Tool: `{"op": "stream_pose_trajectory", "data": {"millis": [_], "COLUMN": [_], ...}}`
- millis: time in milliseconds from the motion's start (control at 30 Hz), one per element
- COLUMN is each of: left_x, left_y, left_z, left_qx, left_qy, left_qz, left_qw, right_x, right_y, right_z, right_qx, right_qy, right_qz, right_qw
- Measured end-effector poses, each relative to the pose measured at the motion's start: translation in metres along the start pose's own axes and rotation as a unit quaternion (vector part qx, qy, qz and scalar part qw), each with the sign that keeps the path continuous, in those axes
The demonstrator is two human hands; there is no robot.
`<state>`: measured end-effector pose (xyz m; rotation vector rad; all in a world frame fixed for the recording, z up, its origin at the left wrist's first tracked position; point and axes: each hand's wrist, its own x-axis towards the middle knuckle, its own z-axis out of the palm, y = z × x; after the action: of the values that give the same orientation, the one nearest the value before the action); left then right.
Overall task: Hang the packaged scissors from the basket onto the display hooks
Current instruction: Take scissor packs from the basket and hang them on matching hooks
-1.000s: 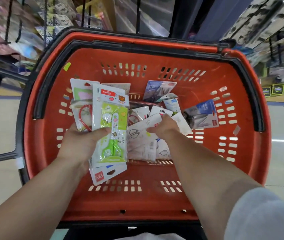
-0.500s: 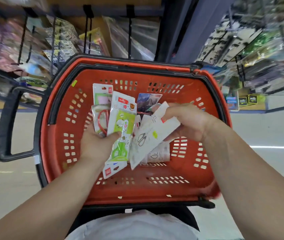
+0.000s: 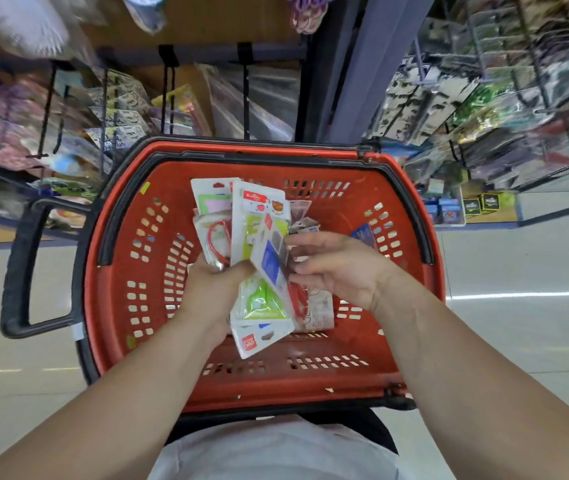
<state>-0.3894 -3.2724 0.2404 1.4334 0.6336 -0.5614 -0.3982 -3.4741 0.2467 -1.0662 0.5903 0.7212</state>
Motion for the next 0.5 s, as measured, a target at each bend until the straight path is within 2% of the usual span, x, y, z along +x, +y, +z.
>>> {"op": "stream_pose_trajectory", "data": {"millis": [100, 200, 333, 500], "left_x": [-0.006, -0.009, -0.004, -0.003], "left_y": [0.006, 0.012, 0.014, 0.007], "left_z": [0.004, 0.004, -0.003, -0.001], "left_qx": [-0.042, -0.066, -0.068, -0.084], "left_qy": [-0.028, -0.025, -0.017, -0.025], "left_qz": [-0.033, -0.064, -0.074, -0.036], "left_qw": [0.998, 0.995, 0.995, 0.995], "right_x": [0.007, 0.013, 0.013, 0.032], "right_y": [0.002, 0.003, 0.006, 0.016], "right_z": [0.004, 0.003, 0.005, 0.032], "right_qx": [-0.128, -0.208, -0.160, -0.125], "right_qy": [0.071, 0.118, 0.173, 0.177], "right_qz": [-0.047, -0.081, -0.147, -0.143], "right_qw": [0.988, 0.968, 0.961, 0.966]}}
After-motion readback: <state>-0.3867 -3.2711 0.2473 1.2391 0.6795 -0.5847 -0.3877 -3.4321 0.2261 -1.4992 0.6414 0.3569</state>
